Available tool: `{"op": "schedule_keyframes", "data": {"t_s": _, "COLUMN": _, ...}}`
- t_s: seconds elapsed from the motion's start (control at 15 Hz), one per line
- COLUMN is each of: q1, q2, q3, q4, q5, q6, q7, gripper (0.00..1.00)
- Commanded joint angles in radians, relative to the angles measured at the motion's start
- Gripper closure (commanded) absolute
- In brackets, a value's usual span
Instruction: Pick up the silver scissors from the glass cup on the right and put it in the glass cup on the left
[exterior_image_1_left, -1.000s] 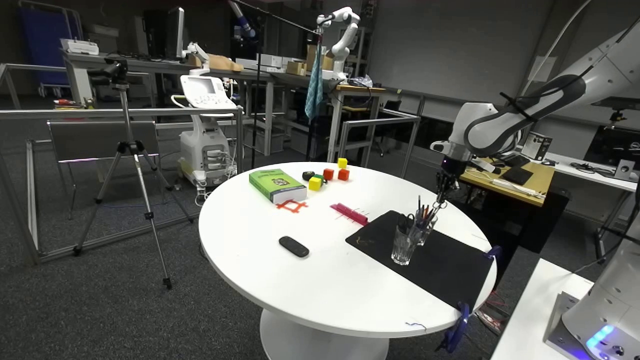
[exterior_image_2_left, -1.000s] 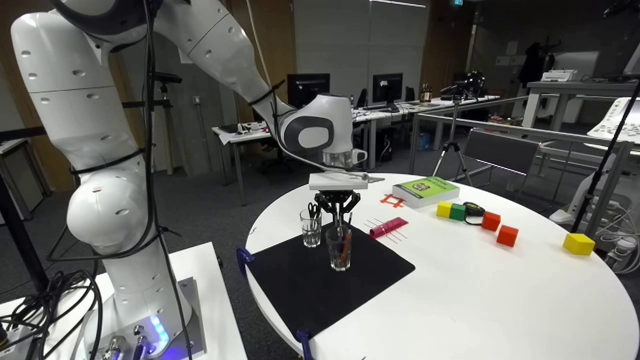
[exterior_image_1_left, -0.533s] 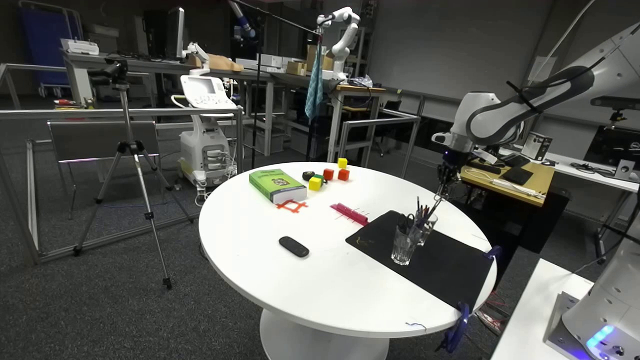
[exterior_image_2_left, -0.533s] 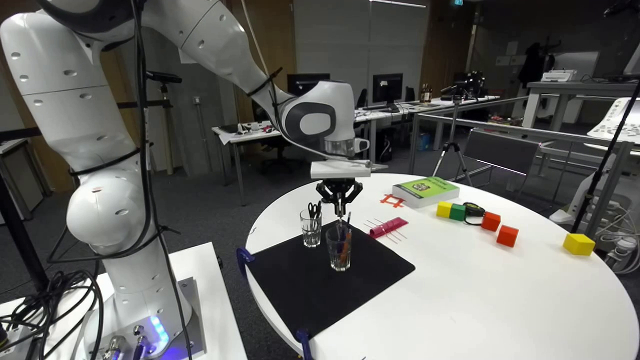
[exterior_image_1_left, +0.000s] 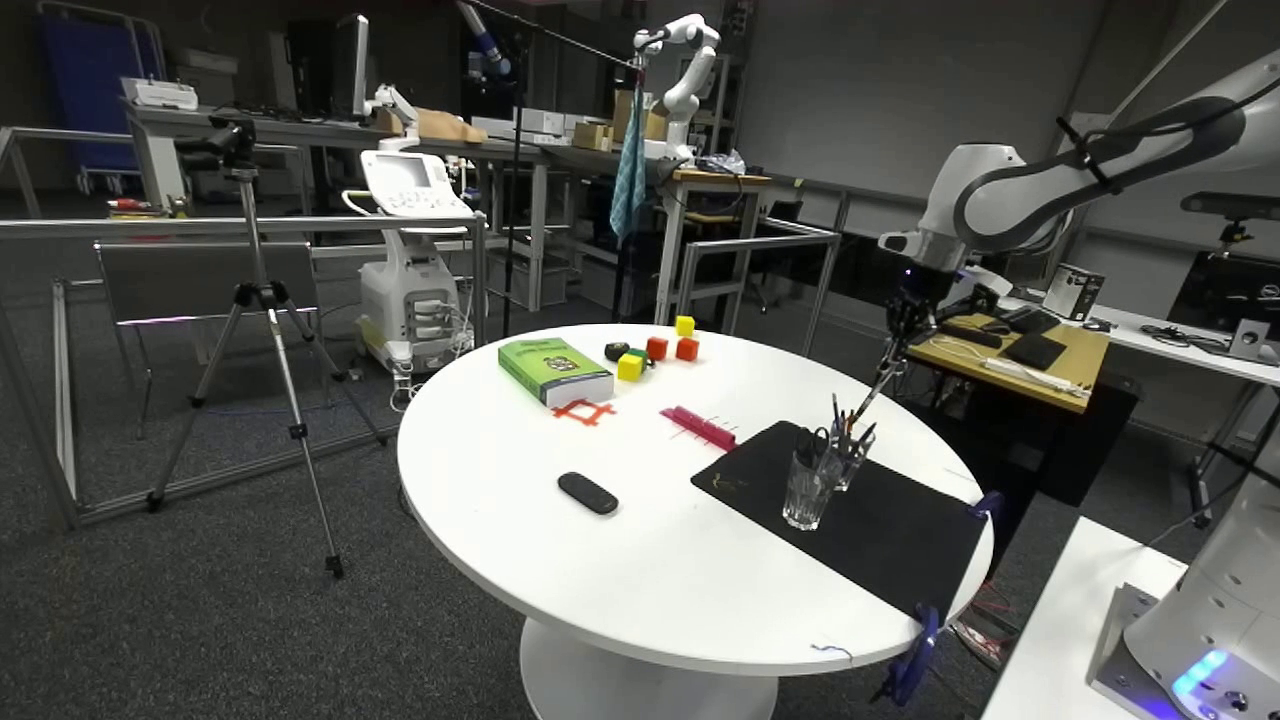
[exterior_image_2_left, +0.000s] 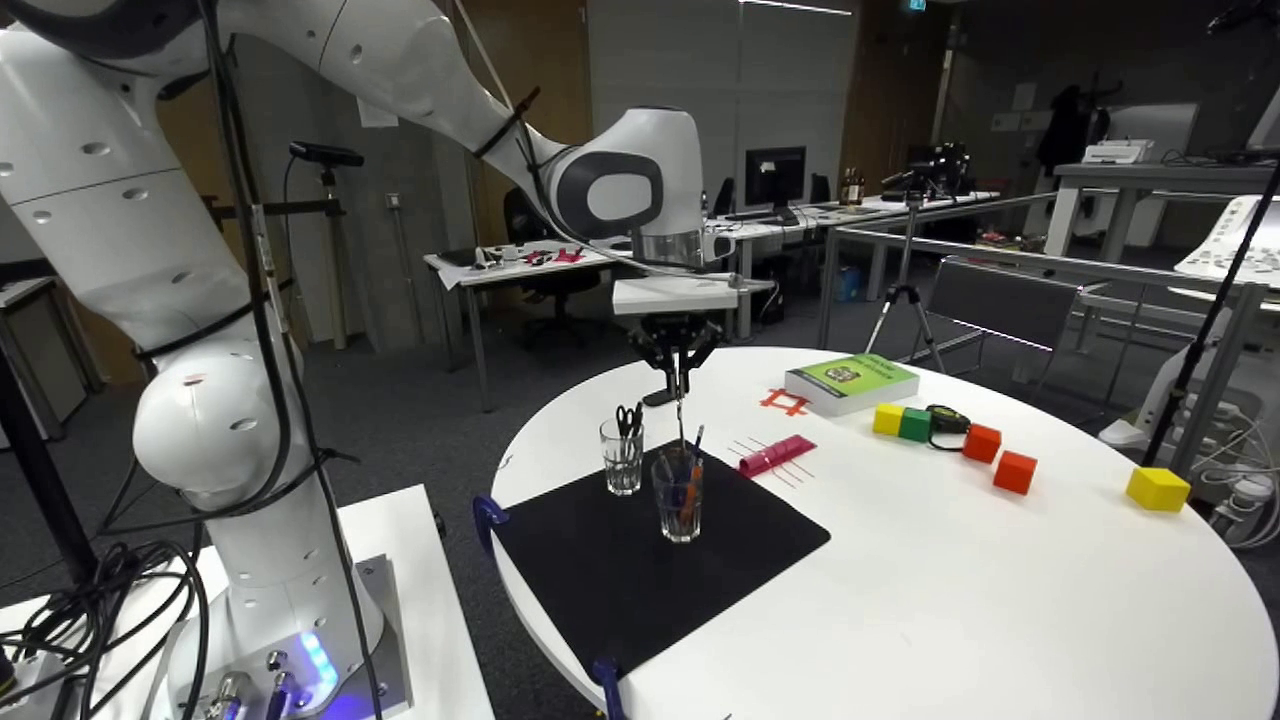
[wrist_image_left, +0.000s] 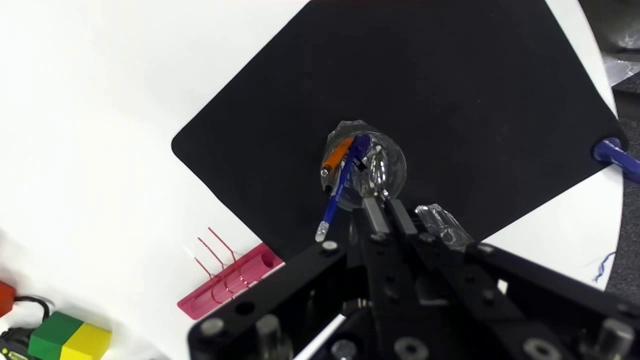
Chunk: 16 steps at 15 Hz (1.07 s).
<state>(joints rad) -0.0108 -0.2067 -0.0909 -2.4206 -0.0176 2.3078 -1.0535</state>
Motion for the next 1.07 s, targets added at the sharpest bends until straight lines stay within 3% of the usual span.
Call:
{"op": "schedule_keyframes", "data": {"t_s": 0.0, "q1": 0.012, "q2": -0.069, "q3": 0.000, "q4": 0.001, "q5": -0.001, "q6": -0.048, "q7": -0.005, "gripper": 0.99}}
{"op": "schedule_keyframes", "data": {"t_s": 0.4, "q1": 0.057, "q2": -0.118, "q3": 0.014, "q4": 0.006, "q5": 0.011, "q6": -0.036, "q7": 0.008, "gripper": 0.99}}
{"op": "schedule_keyframes", "data": {"t_s": 1.0, "q1": 0.144, "q2": -0.089, "q3": 0.068, "q4": 0.023, "q5": 0.032, "q6": -0.051, "q7": 0.008, "gripper": 0.99}}
